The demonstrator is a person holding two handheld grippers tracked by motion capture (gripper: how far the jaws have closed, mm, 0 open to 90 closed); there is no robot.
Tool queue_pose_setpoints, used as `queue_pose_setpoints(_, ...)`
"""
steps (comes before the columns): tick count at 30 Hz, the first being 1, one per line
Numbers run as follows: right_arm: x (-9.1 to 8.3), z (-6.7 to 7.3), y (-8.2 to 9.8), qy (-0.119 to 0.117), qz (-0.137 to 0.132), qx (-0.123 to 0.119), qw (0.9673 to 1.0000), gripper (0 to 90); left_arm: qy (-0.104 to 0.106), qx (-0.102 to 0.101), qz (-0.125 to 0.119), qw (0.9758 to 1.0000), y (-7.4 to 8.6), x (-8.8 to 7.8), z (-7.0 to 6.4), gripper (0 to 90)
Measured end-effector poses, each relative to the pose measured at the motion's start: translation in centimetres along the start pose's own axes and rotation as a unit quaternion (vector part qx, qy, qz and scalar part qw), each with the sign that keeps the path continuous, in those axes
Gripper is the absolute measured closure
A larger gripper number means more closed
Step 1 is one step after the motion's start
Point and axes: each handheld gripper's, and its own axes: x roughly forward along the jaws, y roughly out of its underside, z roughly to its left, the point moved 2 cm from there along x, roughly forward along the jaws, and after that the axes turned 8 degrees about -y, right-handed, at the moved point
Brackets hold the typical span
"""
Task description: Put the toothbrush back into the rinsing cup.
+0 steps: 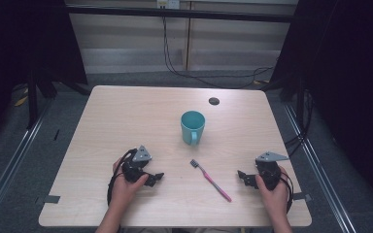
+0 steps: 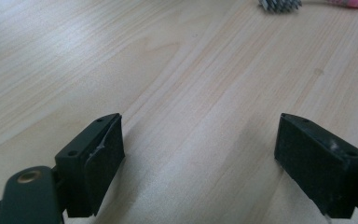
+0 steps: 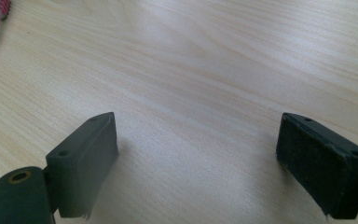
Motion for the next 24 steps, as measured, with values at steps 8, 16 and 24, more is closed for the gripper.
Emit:
queue_pose_setpoints(8, 0.1, 0.0, -0.1, -0.003, 0.0, -0.001, 1.0, 12.0, -0.001, 0.0, 0.0, 1.0, 0.0, 0.0, 0.0, 15.4)
queue_pose_setpoints(16, 0.2, 0.0, -0.9, -0.005, 0.023, 0.012, 0.9997, 14.3, 0.0, 0.001, 0.001, 1.0, 0.0, 0.0, 0.0, 15.4)
queue_pose_setpoints(24, 0.2, 0.8, -2.9, -0.03, 0.04, 0.015, 0.9987, 16.5, -0.001, 0.001, 0.001, 1.0, 0.0, 0.0, 0.0, 15.4)
